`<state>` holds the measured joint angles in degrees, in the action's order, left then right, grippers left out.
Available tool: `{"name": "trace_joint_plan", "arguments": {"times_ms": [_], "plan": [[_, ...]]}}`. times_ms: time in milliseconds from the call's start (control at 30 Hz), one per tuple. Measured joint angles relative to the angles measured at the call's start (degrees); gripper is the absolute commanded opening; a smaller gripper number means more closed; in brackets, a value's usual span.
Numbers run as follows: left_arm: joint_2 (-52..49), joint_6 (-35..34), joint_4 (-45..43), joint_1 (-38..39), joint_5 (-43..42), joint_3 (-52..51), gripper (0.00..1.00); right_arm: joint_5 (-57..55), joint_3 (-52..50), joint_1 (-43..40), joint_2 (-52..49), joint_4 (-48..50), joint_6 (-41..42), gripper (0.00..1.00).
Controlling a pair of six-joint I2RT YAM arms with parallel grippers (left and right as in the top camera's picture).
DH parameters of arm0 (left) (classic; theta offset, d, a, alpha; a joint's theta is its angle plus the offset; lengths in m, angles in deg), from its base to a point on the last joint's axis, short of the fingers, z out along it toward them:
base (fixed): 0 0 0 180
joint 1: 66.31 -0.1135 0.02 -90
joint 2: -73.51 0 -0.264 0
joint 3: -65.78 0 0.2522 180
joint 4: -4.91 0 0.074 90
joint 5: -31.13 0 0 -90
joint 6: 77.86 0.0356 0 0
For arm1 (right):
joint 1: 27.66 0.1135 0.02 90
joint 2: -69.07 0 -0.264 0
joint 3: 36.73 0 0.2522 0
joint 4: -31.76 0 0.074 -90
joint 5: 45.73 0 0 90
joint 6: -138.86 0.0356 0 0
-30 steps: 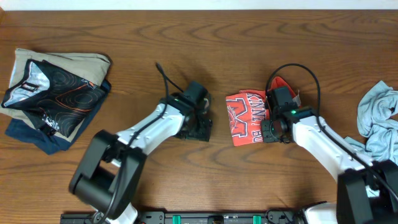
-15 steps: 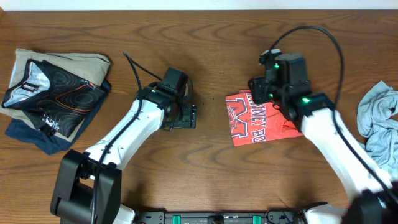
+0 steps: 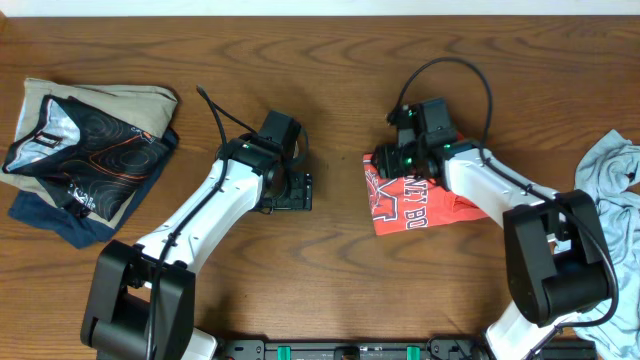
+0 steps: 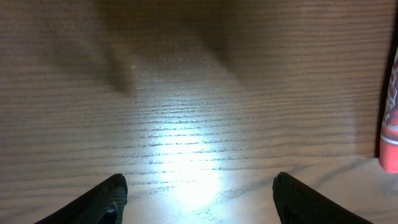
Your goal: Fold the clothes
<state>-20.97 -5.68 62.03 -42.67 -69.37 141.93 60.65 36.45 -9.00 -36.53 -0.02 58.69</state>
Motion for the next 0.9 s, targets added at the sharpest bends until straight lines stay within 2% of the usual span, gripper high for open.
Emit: {"name": "trace_joint_plan", "arguments": {"times_ms": [167,267,333,433,600,733,900], "plan": [[0.0,0.0,0.1,0.0,0.0,0.0,0.77,3.5,1.0,4.0,0.6,-14.7,-1.0,0.59],[0.0,0.0,0.1,0.0,0.0,0.0,0.77,6.2,1.2,6.3,0.8,-23.1,-3.7,0.47],[0.0,-0.2,0.1,0.0,0.0,0.0,0.77,8.5,0.8,8.0,0.7,-28.1,-5.9,0.47],[0.0,-0.2,0.1,0.0,0.0,0.0,0.77,10.2,0.2,9.6,0.7,-31.8,-8.0,0.47],[0.0,-0.2,0.1,0.0,0.0,0.0,0.84,11.0,0.0,9.5,3.9,-33.0,-9.2,0.47],[0.0,-0.2,-0.3,0.0,-0.1,0.0,0.91,9.6,0.0,8.2,14.7,-33.0,-8.8,0.50],[0.0,0.8,-5.0,0.0,-4.9,0.0,0.93,1.6,0.1,5.0,29.2,-35.9,-5.4,0.68]]}}
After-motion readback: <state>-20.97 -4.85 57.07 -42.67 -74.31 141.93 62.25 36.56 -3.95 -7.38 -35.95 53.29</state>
